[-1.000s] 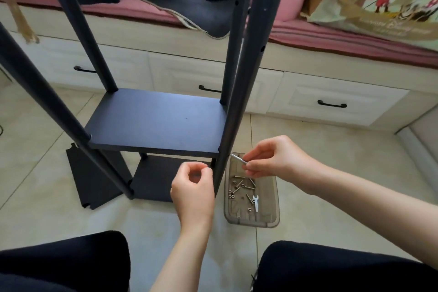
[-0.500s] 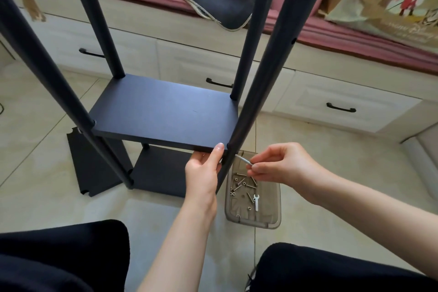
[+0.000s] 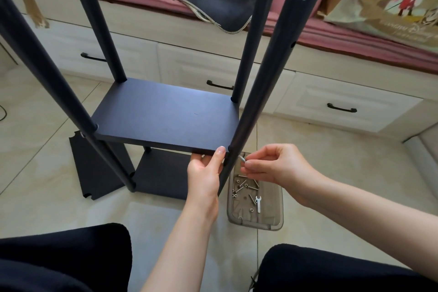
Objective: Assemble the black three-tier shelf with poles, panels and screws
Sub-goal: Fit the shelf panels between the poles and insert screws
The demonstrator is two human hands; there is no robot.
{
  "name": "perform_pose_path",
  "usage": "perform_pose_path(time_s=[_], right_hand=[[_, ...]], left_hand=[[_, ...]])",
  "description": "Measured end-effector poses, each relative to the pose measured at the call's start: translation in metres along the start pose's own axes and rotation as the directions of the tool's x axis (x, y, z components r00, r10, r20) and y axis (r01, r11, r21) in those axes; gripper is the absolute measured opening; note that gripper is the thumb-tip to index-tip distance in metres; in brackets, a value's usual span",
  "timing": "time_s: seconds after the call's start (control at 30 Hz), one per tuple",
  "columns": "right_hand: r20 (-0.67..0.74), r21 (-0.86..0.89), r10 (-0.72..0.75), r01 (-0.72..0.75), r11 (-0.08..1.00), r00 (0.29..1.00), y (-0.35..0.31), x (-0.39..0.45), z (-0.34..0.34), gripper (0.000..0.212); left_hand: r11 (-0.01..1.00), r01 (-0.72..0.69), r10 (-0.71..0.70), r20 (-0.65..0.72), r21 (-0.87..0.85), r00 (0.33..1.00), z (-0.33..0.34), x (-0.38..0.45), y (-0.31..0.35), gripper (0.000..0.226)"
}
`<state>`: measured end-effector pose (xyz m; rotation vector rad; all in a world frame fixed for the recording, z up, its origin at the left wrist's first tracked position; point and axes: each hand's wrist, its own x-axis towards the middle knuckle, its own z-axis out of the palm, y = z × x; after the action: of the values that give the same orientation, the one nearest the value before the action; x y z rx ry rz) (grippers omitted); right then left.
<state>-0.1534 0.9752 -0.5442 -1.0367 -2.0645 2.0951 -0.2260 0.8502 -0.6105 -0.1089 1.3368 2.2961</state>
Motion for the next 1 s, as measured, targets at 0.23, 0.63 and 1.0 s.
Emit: perform_pose_path(time_s=[0.23,0.63,1.0], right_hand=[[-0.022,-0.002,-0.050,0.050,0.999,0.998,0.000,0.002,0.009,0.006],[0.031,-0.166,-0.179,0.182,0.969,0.983,0.004,0.008,0.004,0.015],[0.051,-0.218,-0.214,0.220,0.951,0.975,0.004,0.011,-0.001,0.014]], left_hand=[[0.999,-0.004,0.004,0.004,0.045,1.000,0.000,0.000,0.001,0.025],[1.000,0.017,-0.017,-0.023,0.013,1.000,0.002,0.001,0.000,0.025],[0.999,0.023,-0.024,-0.031,-0.028,0.999,0.006,-0.001,0.002,0.024]])
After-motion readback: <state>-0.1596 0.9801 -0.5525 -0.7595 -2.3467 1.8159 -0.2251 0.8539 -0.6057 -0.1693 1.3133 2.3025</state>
